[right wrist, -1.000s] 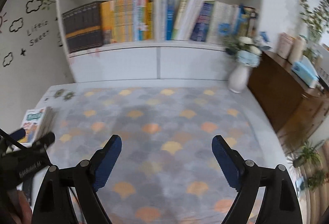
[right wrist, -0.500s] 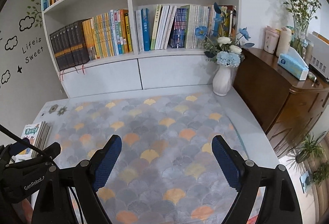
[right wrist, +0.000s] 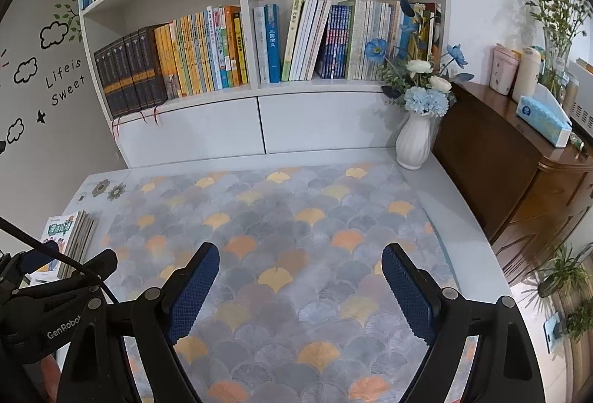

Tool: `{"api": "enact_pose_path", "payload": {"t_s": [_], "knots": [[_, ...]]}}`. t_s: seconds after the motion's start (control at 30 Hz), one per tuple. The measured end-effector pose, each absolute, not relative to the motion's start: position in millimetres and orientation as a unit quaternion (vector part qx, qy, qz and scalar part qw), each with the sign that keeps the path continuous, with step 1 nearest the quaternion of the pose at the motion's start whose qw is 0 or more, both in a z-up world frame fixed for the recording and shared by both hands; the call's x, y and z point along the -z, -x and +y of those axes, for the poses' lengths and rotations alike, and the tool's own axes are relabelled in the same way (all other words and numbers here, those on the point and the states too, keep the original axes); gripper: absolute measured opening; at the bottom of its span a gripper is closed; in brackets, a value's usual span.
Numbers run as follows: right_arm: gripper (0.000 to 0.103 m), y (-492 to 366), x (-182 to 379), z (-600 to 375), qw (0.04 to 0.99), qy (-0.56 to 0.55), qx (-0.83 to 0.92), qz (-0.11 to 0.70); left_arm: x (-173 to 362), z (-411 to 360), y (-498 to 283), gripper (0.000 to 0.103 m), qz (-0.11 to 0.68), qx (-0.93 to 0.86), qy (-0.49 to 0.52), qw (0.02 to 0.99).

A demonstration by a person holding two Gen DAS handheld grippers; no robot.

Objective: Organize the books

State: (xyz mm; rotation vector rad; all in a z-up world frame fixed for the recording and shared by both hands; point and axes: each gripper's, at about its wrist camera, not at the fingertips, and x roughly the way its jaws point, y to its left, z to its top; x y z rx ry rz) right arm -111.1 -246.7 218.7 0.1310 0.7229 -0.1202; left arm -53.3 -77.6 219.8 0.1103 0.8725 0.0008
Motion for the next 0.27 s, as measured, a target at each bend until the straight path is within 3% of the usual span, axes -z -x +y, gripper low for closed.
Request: {"api": "enact_pose_path", "payload": {"t_s": [0.27], "knots": [[0.088,102.2,-214.6,-251.7,0.928,-0.074,0.059,0.360,-219.7,-81.3,47.2,0.088,0.414,0.003,-0.063,0.908]]}}
